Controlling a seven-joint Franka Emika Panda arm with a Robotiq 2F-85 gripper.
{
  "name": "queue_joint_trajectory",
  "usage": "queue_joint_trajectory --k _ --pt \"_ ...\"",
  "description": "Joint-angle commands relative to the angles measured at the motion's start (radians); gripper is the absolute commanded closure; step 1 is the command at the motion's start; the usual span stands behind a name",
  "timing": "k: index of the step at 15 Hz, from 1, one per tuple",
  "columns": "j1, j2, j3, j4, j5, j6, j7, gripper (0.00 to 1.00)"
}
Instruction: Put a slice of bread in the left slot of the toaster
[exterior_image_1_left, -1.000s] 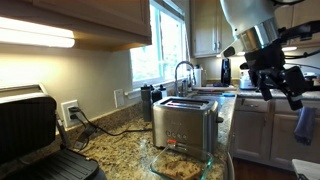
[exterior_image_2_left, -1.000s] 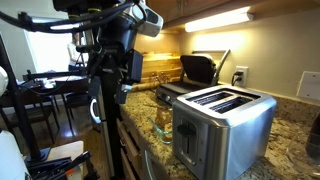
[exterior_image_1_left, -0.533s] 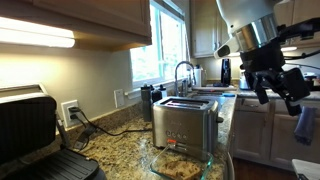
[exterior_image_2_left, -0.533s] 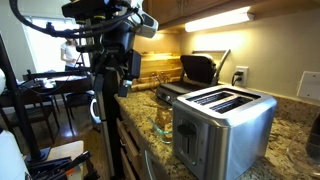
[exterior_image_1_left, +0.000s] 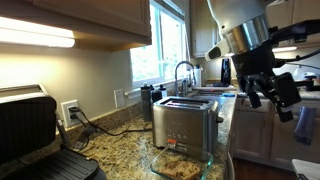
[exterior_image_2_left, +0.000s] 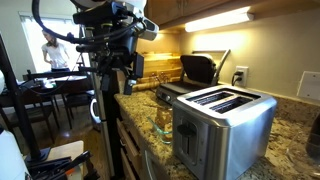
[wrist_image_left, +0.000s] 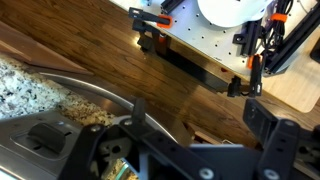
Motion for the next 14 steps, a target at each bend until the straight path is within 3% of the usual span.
queue_joint_trajectory --k 1,14 --pt "0.020 0.027 0.006 0.023 0.030 0.011 0.036 0.00" --pt "0.062 0.094 0.068 0.040 0.103 0.045 0.056 0.00"
